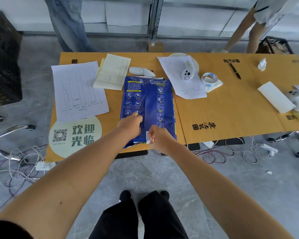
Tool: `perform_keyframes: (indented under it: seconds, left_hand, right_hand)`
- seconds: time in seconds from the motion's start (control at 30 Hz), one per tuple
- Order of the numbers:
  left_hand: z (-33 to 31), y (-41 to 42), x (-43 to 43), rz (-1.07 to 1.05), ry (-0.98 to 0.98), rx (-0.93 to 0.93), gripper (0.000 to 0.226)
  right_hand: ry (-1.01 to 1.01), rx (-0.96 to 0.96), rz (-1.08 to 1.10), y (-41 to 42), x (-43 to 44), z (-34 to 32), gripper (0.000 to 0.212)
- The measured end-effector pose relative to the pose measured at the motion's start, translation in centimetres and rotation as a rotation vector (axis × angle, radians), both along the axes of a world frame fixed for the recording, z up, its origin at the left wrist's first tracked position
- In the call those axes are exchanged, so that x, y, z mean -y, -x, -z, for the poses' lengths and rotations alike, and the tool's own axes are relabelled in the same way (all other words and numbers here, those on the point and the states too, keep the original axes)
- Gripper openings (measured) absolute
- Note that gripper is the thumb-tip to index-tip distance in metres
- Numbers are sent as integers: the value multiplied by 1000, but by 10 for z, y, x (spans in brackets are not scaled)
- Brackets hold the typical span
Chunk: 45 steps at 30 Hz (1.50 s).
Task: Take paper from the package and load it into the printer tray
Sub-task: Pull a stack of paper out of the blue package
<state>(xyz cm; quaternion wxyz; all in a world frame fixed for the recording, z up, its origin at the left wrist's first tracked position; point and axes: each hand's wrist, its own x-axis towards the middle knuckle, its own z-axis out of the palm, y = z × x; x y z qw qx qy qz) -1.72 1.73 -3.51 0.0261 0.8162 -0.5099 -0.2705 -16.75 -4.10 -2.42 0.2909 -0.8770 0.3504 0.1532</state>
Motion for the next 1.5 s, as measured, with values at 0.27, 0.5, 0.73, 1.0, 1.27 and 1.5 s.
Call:
perform_keyframes:
  seconds: [0.27,0.5,0.73,1.0,1.27,1.5]
  left_hand:
    - [-4,2,-5,26,2,-28,39]
    - [4,12,-12,15,4,-77,48]
    - [-12,17,1,-145,64,-327,34]
    - [-44,43,23,-219,289,-609,50]
    - [-44,50,34,-55,188,-614,68]
    - [-44,44,7,582,-96,180,44]
  right_hand:
    - [-137,19,-55,28,-39,11,16]
    - [-124,-74,-21,41,-41,28,20]
    - [-184,-172,-73,50,-43,14,41]
    - [4,146,92,21,-51,-3,8]
    - [104,97,396,20,-13,-1,33]
    - [-27,16,489,23,26,-9,53]
